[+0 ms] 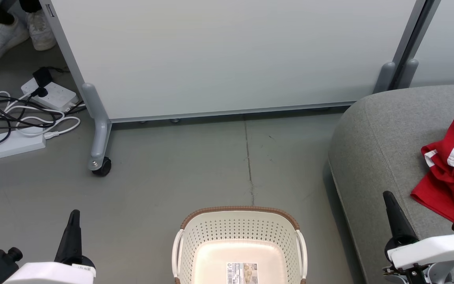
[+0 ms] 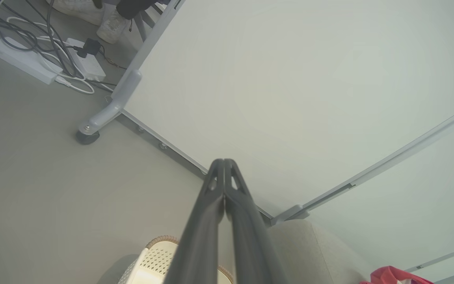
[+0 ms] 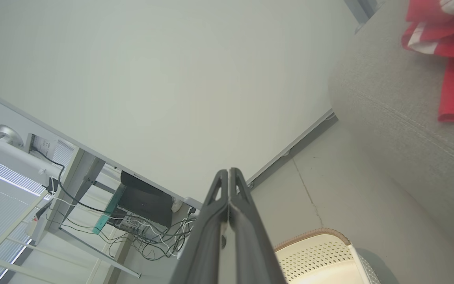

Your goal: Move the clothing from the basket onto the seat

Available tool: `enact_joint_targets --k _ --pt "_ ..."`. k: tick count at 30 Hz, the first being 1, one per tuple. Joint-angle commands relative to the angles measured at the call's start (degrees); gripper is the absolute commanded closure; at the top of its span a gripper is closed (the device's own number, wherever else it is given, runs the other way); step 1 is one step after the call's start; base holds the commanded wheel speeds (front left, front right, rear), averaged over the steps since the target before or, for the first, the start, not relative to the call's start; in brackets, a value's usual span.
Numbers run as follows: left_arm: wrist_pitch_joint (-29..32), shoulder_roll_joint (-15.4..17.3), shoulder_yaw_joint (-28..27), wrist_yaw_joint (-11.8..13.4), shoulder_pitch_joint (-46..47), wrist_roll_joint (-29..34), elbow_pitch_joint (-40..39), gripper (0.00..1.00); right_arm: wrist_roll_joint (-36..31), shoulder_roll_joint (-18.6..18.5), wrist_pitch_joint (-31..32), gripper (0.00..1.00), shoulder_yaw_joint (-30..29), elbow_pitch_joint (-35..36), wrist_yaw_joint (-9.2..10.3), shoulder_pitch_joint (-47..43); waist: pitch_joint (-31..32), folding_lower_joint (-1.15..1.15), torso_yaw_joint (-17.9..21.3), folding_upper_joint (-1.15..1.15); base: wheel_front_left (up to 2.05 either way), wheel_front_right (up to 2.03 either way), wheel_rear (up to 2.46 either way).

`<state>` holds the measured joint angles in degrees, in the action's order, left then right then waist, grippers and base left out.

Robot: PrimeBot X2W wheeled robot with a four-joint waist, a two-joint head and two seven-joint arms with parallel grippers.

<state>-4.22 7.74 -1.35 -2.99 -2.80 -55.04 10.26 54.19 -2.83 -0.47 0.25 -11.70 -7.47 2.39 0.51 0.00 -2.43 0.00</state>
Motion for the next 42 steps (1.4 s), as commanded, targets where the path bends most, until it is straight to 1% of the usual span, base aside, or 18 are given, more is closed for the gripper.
enact_joint_targets --k 1,25,42 --pt "0.31 0.13 -0.82 -0.4 1.93 -1.7 -0.44 1.0 1.74 -0.56 0.43 1.0 -0.29 0.32 -0.03 1.74 -0.01 0.0 0.04 0.0 0.0 0.0 0.0" --pt "4.26 -1.79 -4.35 -2.11 4.14 -15.43 0.37 1.0 16.16 -0.64 2.8 1.0 -0.77 -3.01 -0.06 5.08 -0.23 0.0 0.76 0.0 0.0 0.0 0.0" --pt "6.48 -2.81 -6.31 -2.97 5.21 -22.92 0.85 1.0 24.09 -0.63 4.17 1.0 -1.06 -4.9 -0.07 6.95 -0.37 0.0 1.25 0.0 0.0 0.0 0.0"
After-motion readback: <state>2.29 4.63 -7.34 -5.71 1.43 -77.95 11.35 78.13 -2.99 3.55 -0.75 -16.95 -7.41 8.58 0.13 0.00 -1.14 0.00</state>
